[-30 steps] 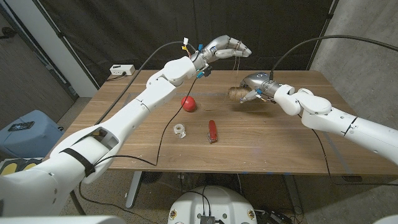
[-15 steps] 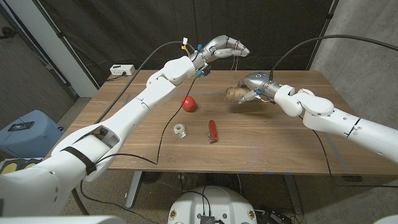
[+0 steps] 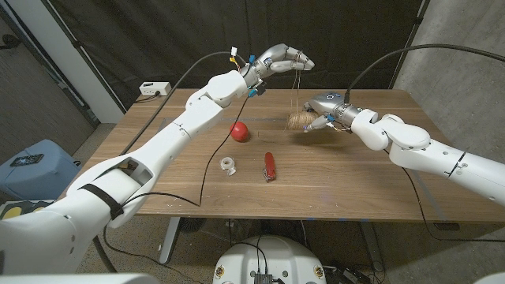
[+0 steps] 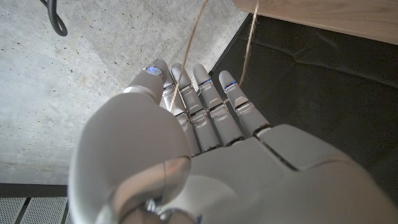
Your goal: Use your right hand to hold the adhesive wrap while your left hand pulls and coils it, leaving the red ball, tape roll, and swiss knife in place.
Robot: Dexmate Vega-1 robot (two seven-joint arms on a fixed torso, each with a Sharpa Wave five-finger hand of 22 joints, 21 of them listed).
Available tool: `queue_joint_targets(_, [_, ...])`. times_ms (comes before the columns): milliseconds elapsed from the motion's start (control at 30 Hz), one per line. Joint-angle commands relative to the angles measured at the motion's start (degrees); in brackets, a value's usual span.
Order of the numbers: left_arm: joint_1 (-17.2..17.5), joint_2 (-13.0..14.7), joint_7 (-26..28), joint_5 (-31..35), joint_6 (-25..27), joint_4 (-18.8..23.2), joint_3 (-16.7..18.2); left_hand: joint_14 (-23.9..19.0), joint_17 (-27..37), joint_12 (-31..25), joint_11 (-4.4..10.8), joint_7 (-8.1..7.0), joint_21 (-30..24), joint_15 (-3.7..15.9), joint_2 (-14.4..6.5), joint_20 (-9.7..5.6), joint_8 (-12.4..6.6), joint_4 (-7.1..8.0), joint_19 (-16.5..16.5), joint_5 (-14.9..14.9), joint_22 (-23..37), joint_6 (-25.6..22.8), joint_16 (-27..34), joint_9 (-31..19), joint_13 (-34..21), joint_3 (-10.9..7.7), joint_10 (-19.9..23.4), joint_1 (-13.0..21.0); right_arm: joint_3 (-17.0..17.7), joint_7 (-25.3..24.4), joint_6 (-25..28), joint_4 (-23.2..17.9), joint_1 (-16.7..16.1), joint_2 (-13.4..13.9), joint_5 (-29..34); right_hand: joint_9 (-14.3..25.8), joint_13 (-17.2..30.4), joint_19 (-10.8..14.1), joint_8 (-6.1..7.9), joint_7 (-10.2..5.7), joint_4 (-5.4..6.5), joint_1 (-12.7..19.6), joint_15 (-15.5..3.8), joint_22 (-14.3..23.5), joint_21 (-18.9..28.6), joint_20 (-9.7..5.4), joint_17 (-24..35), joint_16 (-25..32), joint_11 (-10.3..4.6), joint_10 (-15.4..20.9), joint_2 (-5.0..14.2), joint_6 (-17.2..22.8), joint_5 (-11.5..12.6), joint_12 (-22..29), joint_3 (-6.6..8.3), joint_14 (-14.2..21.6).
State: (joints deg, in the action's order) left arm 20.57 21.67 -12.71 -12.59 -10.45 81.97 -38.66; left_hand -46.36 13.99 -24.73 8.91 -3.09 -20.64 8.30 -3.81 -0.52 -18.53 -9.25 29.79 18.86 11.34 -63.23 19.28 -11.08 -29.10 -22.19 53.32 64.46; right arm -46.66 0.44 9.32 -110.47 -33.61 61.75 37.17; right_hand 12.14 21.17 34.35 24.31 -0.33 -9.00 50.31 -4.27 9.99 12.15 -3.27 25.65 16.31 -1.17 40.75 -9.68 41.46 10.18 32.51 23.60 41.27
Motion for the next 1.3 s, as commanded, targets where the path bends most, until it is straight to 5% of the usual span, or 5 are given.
queue_joint_targets(33, [-0.55,-0.26,0.46,0.52,1.02,-0.77,-0.26,0.06,0.21,0.22,0.28,-0.23,-0.38,0.32,-0.34,0.13,-0.13,0.02,-0.25,0.27,0.08,-0.13,-0.12,-0.28,-0.15,0.05,0.03,0.42,1.31,-1.43,0.75,-2.04,-1.58,1.98,0.57,0.16,0.19,0.53,0.47,-6.55,-0.02,7.27,-8.57,0.33,0.05,-2.23,0.15,-0.21,-7.23,7.40,7.40,7.27,0.22,0.17,-0.15,0.63])
queue_joint_targets(1300, [-1.51,-0.10,1.65,1.82,1.28,-3.22,-0.47,0.22,0.32,0.80,0.36,-0.32,-0.64,0.36,-0.32,0.13,0.05,0.05,-0.49,0.44,0.07,-0.04,-0.57,-0.32,-0.48,0.08,0.00,0.46,5.84,-3.28,3.06,-8.45,-6.77,9.18,0.20,0.19,0.26,0.57,0.41,-6.70,0.04,7.33,-8.58,0.33,0.01,-2.17,0.34,-0.58,-7.24,7.52,7.46,7.58,0.19,-0.11,-0.38,0.92])
